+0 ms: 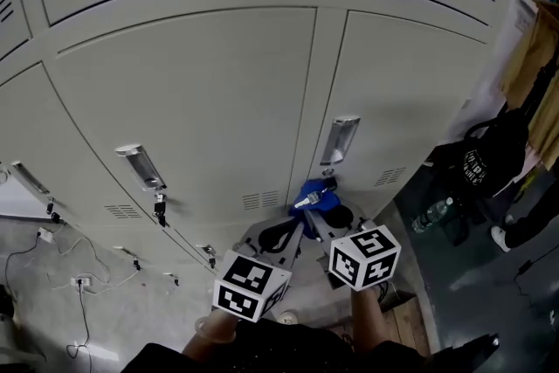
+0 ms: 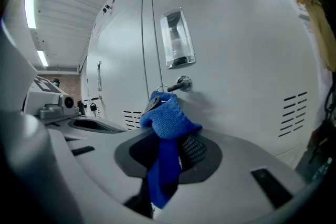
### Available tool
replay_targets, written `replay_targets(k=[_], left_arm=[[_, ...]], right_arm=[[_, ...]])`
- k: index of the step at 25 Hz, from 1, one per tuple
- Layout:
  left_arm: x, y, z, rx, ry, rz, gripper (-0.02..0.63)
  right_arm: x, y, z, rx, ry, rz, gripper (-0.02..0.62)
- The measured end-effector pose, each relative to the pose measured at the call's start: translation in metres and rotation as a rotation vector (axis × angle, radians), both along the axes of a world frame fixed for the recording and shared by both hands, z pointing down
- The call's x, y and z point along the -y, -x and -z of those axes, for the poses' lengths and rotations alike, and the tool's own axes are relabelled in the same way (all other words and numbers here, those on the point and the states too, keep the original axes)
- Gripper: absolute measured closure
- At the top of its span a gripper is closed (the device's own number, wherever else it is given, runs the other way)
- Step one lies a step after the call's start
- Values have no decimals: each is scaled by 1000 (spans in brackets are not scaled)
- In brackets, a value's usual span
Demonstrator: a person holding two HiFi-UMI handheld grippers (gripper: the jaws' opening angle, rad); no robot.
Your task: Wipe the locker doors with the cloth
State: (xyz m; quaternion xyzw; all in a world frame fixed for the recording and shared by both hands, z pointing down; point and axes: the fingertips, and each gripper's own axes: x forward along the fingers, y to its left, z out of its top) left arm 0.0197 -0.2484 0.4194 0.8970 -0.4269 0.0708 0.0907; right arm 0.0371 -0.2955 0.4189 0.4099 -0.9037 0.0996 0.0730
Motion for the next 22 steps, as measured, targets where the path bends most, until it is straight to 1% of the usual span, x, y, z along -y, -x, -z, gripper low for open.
replay_targets(k=[3, 7, 22], left_arm=[[0, -3, 0, 2, 3, -9, 600], [0, -12, -1, 16, 2, -35, 600], [4, -38, -8, 16, 25, -87, 600]], right_arm=[[3, 3, 0, -6, -9, -5, 511], [5, -2, 0, 6, -6, -11, 511], [21, -54, -1, 3, -19, -112, 511]])
